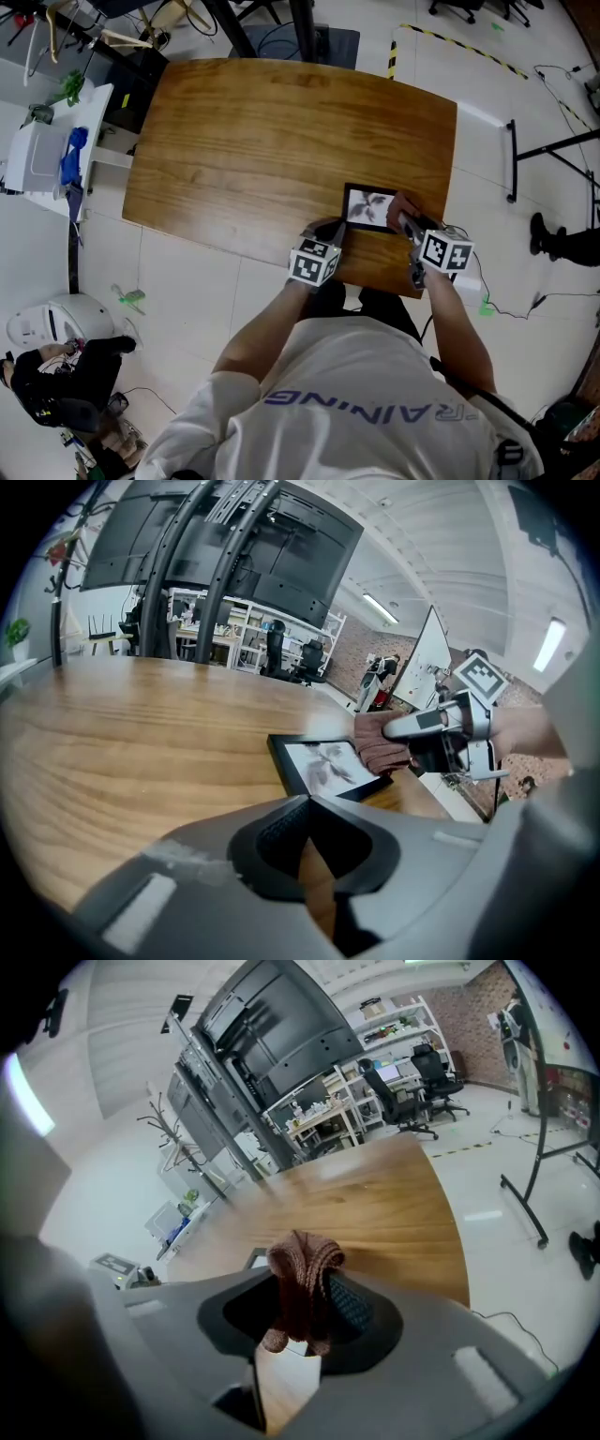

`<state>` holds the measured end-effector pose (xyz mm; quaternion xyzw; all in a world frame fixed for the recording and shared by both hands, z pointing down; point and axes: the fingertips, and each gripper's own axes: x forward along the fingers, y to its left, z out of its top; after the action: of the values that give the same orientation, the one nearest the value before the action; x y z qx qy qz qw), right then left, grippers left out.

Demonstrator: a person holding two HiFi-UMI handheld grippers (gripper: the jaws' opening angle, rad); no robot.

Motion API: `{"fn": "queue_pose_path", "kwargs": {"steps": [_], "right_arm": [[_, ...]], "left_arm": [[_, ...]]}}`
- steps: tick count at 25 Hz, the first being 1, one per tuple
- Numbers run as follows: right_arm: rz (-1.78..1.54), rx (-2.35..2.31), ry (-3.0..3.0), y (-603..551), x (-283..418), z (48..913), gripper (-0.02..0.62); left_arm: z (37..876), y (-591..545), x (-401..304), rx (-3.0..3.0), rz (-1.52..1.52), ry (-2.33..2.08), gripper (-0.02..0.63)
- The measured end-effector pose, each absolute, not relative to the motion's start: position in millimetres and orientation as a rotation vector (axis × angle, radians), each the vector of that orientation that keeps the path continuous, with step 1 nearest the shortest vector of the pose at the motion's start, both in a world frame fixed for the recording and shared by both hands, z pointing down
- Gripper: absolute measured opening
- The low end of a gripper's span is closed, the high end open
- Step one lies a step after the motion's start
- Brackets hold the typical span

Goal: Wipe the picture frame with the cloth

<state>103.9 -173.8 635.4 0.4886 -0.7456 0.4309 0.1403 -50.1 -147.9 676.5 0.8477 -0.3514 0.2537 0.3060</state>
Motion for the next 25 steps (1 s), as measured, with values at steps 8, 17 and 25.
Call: {"fn": "queue_pose_path", "kwargs": {"steps": [8, 17, 25], "right_arm": [[1.184, 1.125, -2.276, -177.8, 10.5, 627.4, 0.129], [1.163, 1.029, -2.233, -174.7, -16.6, 646.7, 0.129], [1.059, 1.094, -2.206, -164.2, 14.5, 650.4, 0.129]], "left_arm": [[676.5, -147.4, -49.5, 2.243, 0.671, -0.933, 0.005], [675.9, -147.9, -49.8, 2.239, 0.671, -0.918, 0.005], [677.8, -147.6, -50.5, 2.251, 0.679, -0.934, 0.005]]}}
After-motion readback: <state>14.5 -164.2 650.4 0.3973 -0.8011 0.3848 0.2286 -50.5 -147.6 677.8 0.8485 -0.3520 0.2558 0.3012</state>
